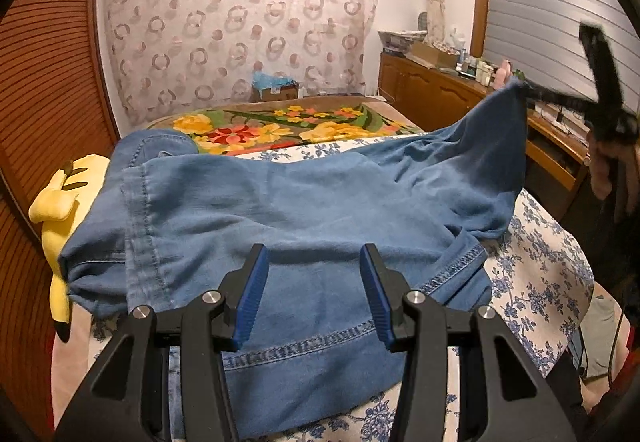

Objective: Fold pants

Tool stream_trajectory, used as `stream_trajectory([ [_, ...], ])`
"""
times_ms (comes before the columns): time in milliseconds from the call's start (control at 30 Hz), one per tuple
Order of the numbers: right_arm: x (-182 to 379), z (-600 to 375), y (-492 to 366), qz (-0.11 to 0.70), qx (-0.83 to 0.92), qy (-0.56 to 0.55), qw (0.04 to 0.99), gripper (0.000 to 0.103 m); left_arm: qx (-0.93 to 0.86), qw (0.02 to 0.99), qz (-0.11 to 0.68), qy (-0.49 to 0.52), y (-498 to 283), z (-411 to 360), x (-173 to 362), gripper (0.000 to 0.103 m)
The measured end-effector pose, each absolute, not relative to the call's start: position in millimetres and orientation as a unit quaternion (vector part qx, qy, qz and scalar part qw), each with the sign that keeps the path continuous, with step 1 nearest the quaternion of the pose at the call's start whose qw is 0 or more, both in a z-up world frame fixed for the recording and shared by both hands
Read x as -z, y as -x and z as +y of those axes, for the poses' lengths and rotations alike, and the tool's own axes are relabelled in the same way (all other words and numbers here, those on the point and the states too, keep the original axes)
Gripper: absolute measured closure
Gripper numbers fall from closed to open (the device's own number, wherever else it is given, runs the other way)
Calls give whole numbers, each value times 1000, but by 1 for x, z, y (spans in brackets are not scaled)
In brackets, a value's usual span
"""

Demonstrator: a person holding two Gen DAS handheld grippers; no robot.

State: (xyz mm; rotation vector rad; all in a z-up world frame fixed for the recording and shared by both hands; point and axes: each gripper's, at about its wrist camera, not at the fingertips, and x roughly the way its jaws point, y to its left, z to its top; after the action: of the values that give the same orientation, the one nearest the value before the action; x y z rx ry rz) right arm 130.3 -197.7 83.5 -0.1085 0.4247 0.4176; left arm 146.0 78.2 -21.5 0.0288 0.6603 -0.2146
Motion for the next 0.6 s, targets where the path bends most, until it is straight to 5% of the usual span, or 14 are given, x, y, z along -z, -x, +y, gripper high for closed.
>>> stream_trajectory([
  [367,-140,-93,-79,199,-367,87,904,100,86,947,308,2,-125,105,6,55],
  [600,-110,-93,-93,242,-336,110,903,80,88,947,310,1,-123,108,8,55],
])
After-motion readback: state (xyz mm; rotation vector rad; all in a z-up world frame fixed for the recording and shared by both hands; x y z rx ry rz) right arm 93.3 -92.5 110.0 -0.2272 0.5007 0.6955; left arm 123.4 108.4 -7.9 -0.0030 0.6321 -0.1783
